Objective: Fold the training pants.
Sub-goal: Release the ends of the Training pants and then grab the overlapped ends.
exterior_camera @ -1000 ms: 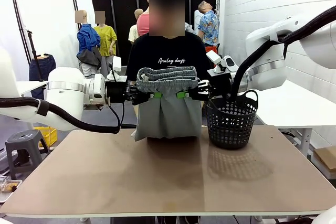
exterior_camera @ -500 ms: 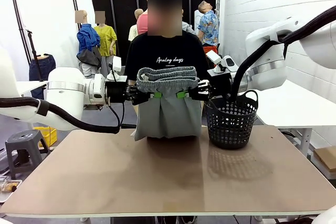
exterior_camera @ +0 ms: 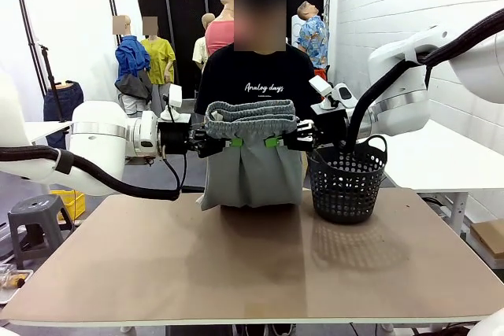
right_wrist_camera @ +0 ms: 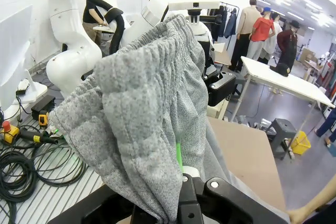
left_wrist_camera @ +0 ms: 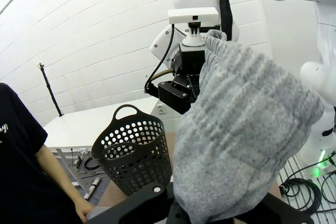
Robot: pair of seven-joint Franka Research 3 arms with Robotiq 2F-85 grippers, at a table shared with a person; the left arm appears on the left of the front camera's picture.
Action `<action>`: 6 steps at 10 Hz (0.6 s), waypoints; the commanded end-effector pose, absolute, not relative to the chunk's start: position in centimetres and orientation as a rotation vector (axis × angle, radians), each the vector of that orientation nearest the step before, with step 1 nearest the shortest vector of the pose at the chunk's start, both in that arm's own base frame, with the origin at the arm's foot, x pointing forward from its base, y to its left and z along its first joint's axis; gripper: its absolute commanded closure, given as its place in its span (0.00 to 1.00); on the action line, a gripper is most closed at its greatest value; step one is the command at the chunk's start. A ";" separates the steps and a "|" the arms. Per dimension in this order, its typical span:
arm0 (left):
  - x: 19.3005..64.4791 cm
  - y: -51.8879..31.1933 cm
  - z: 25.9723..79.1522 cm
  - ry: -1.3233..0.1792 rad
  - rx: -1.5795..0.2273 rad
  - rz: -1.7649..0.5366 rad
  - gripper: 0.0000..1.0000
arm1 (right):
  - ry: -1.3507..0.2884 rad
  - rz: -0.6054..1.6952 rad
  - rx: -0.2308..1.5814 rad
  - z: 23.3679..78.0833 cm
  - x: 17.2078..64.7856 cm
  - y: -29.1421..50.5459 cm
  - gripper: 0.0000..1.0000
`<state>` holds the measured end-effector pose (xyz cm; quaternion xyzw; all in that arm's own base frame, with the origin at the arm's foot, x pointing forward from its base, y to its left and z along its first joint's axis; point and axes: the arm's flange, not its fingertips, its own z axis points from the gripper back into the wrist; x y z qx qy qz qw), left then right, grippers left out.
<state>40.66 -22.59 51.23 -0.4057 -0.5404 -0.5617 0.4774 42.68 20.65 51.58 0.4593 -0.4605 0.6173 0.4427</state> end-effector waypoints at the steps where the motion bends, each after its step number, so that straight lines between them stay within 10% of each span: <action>1: 40.5 -22.6 51.7 -1.329 -0.982 -1.375 1.00 | -1.157 1.518 1.161 51.5 42.4 20.5 1.00; 6: 40.5 -22.6 51.7 -1.329 -0.982 -1.375 1.00 | -1.157 1.518 1.161 51.5 42.4 20.5 1.00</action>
